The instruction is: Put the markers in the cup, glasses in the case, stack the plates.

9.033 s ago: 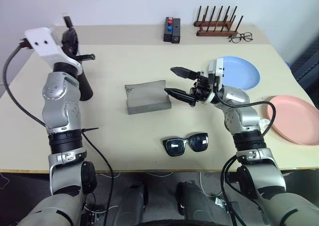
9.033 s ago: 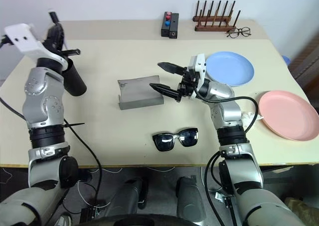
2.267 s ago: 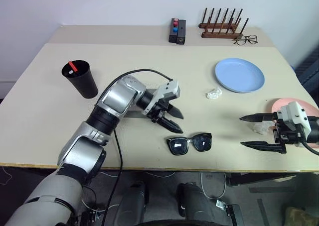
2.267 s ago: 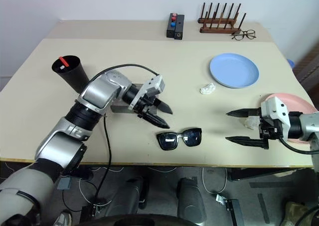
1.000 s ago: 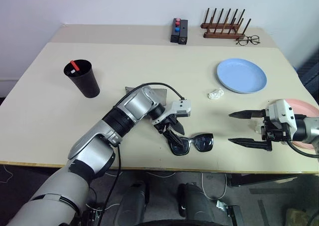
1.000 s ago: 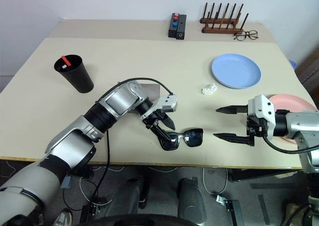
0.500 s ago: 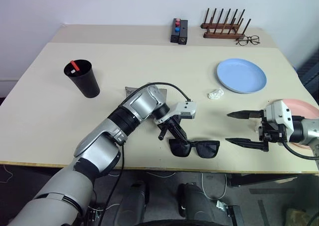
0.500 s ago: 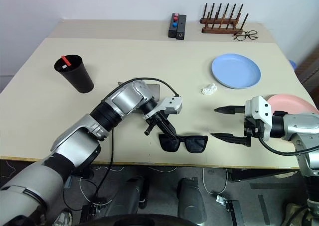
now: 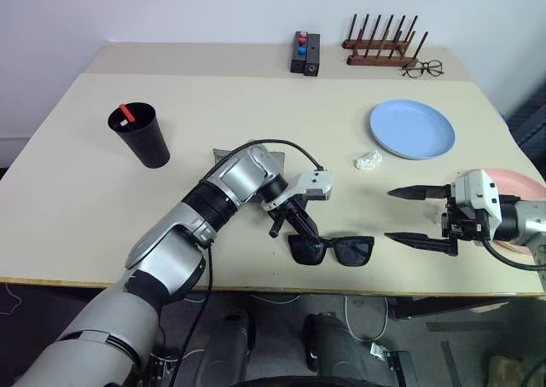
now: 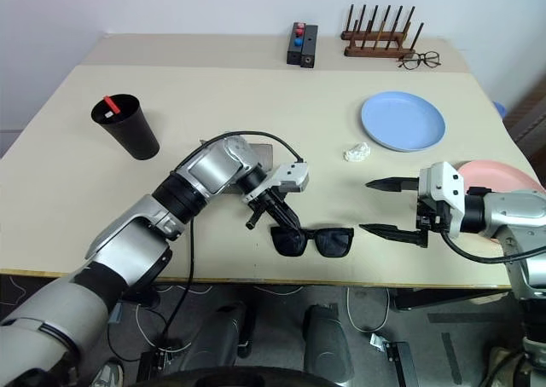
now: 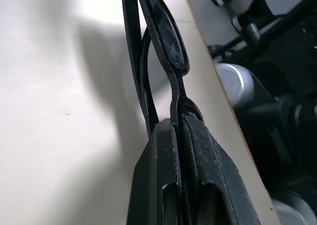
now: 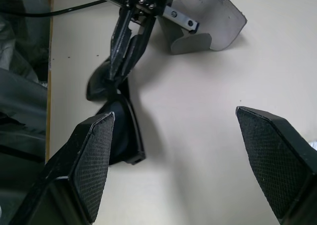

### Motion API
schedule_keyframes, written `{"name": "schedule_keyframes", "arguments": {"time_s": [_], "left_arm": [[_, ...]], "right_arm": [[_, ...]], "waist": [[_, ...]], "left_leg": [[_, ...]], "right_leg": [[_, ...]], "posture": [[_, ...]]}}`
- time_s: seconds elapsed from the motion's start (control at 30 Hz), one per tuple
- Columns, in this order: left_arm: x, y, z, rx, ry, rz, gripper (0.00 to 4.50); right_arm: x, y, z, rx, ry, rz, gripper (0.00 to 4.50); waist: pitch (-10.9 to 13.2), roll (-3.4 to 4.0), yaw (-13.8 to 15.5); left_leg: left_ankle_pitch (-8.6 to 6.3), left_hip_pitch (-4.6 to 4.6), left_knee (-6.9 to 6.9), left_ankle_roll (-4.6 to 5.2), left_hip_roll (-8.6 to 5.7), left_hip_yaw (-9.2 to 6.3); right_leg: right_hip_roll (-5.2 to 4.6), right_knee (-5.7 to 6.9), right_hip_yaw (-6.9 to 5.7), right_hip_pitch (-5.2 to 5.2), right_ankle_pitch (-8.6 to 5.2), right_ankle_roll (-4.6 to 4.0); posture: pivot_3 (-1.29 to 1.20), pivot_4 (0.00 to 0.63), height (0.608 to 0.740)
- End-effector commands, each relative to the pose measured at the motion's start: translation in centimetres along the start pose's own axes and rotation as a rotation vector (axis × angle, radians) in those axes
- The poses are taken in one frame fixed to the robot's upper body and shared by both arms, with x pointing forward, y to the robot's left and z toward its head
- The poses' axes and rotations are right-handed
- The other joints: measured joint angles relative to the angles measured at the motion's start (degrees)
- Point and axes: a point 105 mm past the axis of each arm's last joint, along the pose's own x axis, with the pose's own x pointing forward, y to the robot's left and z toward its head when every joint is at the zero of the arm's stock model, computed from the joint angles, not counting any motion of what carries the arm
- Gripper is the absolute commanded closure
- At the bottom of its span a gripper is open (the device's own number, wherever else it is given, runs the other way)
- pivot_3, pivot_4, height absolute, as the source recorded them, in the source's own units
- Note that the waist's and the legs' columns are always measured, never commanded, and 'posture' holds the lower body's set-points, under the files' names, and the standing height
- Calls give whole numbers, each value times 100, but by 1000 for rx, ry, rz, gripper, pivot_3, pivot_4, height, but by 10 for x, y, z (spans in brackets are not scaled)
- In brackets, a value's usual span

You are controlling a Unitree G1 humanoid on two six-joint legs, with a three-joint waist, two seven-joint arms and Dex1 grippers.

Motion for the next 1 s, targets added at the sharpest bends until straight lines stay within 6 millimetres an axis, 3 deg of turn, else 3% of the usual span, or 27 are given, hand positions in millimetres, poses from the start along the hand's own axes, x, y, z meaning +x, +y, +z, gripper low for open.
{"name": "schedule_keyframes", "arguments": {"time_s": [0.03, 0.5, 0.77, 1.0], "left_arm": [[-11, 3, 12, 67, -99, 43, 4462], [-29, 6, 49, 133, -340, 77, 4462], [-75, 25, 58, 157, -371, 247, 4462], [-123, 22, 38, 166, -249, 302, 4462]], "right_arm": [[0, -4, 6, -28, -21, -6, 467], [-6, -17, 0, -27, -4, -38, 467], [-10, -34, 0, -42, -1, -77, 467], [-1, -41, 0, -56, -24, -70, 467]], "waist": [[0, 0, 3], [0, 0, -1], [1, -2, -12], [2, -1, -27]], "left_leg": [[0, 0, 0, 0, 0, 0], [0, -1, -1, 0, -4, 1], [0, -2, -3, 0, -10, 5], [0, -2, -5, 0, -11, 21]], "right_leg": [[0, -1, 0, 0, 0, 0], [-1, 0, -1, -2, 8, 15], [0, 0, -2, -4, 9, 19], [5, 3, -3, -7, 10, 21]], "posture": [[0, 150, 740], [0, 150, 740], [0, 150, 740], [0, 150, 740]]}}
